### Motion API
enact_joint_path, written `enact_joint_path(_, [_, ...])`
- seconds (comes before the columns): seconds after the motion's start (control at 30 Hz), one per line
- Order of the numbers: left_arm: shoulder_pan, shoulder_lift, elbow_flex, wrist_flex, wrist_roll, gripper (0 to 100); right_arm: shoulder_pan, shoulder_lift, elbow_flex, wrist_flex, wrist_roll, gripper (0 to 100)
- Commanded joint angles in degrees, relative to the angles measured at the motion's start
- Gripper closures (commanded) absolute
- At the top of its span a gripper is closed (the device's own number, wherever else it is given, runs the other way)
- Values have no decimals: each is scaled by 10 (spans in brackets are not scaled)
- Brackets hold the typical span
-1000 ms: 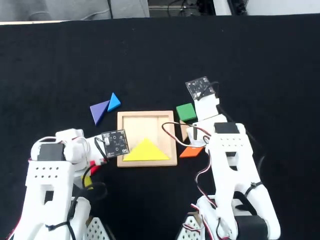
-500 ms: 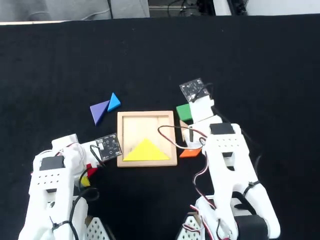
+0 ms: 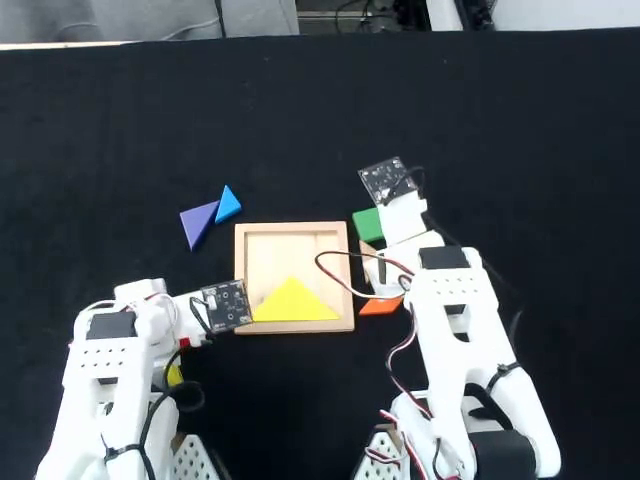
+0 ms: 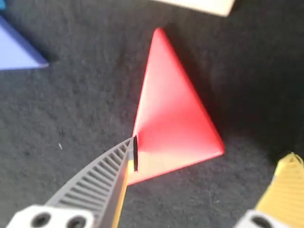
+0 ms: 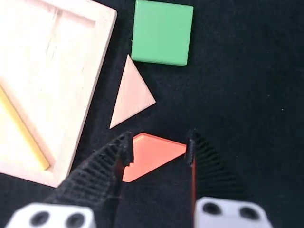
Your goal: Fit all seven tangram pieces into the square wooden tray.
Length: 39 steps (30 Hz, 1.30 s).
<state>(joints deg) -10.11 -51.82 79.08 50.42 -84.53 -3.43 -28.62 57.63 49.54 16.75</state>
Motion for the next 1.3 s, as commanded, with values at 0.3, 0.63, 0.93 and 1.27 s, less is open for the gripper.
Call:
enact_joint_path(0.3, [-14, 222, -109, -48, -172, 562, -3, -22, 0, -8, 5, 809])
enact_joint_path(0.63, [-42, 375, -307, 100, -172, 626, -3, -22, 0, -9, 5, 809])
enact_joint_path(0.93, [-35, 375, -334, 90, -113, 762, -3, -22, 26, -56, 5, 809])
enact_joint_path(1.27, [27, 375, -392, 151, 113, 960, -3, -24, 29, -60, 5, 809])
